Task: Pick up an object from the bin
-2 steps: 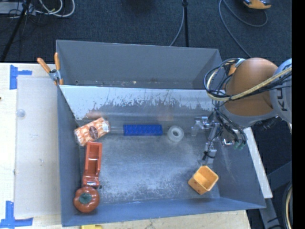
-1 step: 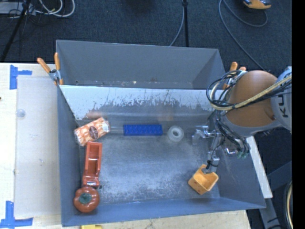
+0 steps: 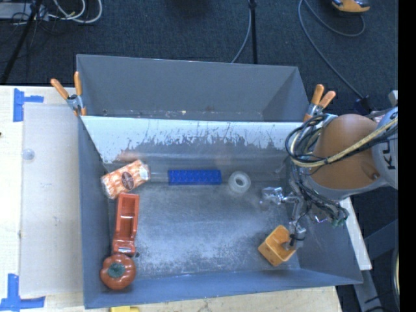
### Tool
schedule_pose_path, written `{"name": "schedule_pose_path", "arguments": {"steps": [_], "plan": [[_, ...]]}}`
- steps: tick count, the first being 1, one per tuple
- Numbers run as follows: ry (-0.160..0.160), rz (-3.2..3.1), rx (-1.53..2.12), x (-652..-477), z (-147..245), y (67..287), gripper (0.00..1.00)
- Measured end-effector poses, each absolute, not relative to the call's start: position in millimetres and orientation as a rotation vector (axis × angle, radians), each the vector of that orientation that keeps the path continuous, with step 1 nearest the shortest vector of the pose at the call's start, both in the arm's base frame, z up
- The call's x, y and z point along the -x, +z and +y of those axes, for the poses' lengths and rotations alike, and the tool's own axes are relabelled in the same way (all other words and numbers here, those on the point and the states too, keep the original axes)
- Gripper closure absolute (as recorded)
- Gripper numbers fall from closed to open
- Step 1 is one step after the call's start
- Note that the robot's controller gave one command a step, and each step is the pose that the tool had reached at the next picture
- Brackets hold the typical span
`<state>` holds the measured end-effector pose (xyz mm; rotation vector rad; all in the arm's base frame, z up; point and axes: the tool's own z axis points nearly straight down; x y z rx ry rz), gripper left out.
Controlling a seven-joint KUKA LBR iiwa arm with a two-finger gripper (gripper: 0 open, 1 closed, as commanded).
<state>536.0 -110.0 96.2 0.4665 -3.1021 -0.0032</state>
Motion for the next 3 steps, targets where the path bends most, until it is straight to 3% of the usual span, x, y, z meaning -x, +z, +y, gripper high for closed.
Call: {"name": "schedule_pose_path", "arguments": {"steps": [1,3], "plan": [[-0.005,-3.104,-0.483,-520.8,-140.4,69.7,1.0],[-0.004,-3.102,-0.491,-520.9,-139.8,69.7,1.0]]}}
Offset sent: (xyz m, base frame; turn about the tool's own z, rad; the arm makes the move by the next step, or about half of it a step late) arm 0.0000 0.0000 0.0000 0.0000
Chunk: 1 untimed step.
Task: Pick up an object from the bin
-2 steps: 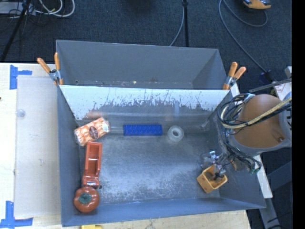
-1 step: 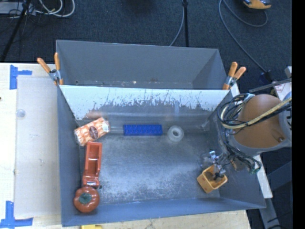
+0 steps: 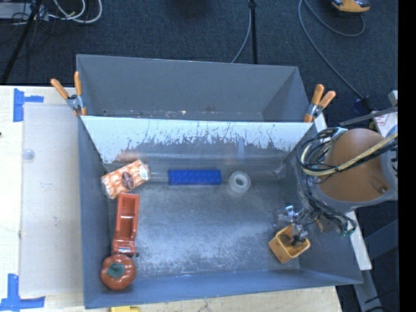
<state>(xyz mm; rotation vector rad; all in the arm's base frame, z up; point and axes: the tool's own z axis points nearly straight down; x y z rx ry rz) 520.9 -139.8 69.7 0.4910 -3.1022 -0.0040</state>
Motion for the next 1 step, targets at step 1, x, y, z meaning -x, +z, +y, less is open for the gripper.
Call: {"name": "schedule_pose_path", "arguments": {"steps": [1], "plan": [[-0.004,-3.102,-0.493,-520.9,-139.8,69.7,1.0]]}}
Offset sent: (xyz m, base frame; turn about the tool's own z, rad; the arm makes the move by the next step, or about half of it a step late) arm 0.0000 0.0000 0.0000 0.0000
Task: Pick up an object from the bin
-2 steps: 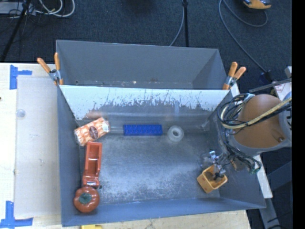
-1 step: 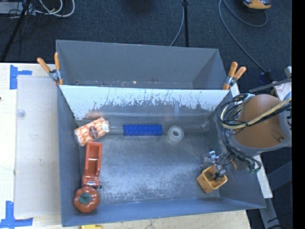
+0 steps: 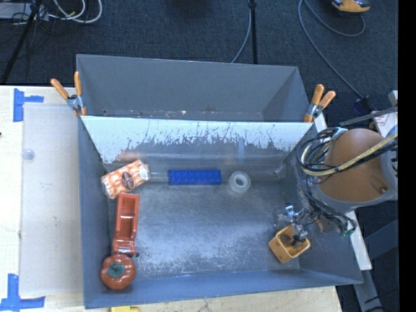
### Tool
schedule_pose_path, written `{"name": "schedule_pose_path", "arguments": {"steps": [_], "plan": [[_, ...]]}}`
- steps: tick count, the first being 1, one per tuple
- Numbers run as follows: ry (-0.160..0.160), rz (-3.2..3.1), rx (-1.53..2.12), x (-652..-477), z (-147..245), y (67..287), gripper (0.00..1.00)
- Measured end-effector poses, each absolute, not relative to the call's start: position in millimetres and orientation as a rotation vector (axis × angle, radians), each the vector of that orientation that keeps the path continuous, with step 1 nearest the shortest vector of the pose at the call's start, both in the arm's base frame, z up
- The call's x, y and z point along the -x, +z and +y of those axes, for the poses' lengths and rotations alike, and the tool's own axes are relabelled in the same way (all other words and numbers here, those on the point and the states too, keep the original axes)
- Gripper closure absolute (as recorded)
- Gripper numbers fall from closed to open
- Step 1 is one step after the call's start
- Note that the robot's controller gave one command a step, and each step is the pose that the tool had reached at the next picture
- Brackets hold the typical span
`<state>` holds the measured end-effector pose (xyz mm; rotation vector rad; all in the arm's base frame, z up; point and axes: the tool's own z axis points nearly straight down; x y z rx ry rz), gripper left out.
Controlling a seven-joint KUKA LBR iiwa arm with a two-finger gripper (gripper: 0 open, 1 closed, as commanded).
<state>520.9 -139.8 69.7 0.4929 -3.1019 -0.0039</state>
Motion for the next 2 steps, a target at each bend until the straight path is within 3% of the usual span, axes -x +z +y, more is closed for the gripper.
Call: {"name": "schedule_pose_path", "arguments": {"steps": [2], "plan": [[-0.004,-3.101,-0.496,-521.0,-139.7,69.7,1.0]]}}
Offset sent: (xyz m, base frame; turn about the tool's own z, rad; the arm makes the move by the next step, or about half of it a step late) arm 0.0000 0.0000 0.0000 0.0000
